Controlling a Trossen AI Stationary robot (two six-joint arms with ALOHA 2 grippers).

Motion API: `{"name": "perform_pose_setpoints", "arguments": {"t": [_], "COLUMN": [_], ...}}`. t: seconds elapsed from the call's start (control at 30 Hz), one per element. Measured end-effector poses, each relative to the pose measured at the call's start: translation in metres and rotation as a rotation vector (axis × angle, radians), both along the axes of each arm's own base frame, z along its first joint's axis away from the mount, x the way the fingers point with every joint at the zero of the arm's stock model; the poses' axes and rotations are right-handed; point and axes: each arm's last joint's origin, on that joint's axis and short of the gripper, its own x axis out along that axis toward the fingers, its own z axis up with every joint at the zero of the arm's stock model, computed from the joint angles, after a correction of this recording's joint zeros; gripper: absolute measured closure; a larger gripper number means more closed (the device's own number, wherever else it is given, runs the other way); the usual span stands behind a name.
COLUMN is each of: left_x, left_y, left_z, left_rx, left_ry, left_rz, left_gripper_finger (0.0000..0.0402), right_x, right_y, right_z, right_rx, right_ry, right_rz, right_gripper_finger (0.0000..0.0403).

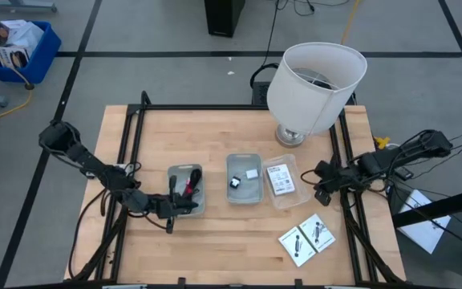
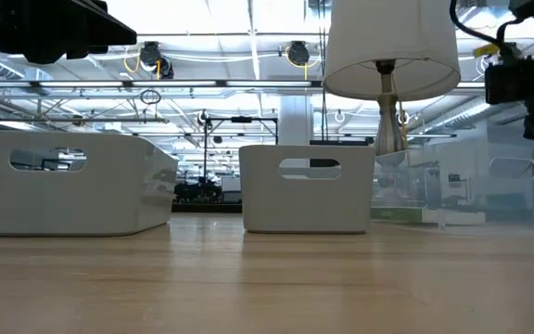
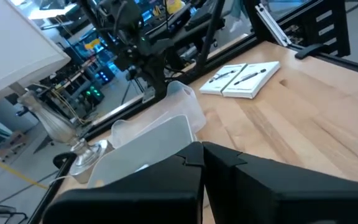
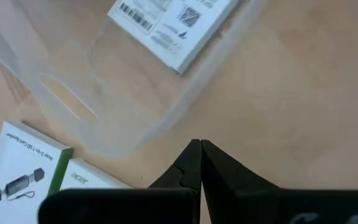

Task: Pick and place items into bin
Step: Adjust the transparent bin

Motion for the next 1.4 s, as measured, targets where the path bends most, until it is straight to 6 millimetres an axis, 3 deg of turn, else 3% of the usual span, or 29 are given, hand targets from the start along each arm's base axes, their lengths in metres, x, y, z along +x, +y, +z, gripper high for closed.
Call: {"name": "perform_pose_setpoints", "arguments": {"t": [0.3, 0.73, 0.83, 1.0, 1.13, 1.23, 1.4], "left_x": [0.0, 0.0, 0.0, 0.0, 0.0, 0.0, 0.0], "left_y": [0.0, 0.0, 0.0, 0.0, 0.0, 0.0, 0.0], "left_z": [0.0, 0.0, 0.0, 0.0, 0.0, 0.0, 0.0], "left_rx": [-0.007, -0.014, -0.014, -0.02, -0.037, -0.037, -0.039], "left_ry": [0.0, 0.0, 0.0, 0.0, 0.001, 0.001, 0.002], "left_rz": [0.001, 0.002, 0.002, 0.003, 0.005, 0.005, 0.005], "left_gripper_finger": [0.0398, 0.0391, 0.0377, 0.0372, 0.0372, 0.0371, 0.0371], "right_x": [0.019, 0.029, 0.028, 0.02, 0.026, 0.037, 0.049], "right_y": [0.013, 0.024, 0.024, 0.016, 0.021, 0.031, 0.052], "right_z": [-0.033, -0.031, -0.025, 0.001, 0.022, 0.026, 0.017], "right_rx": [0.061, 0.07, 0.058, -0.084, -0.095, -0.068, -0.064], "right_ry": [-0.044, -0.156, -0.14, -0.093, -0.227, -0.314, -0.299], "right_rz": [0.055, 0.113, 0.111, 0.051, 0.133, 0.22, 0.346], "right_gripper_finger": [0.0403, 0.0403, 0.0403, 0.0403, 0.0403, 0.0403, 0.0403]}}
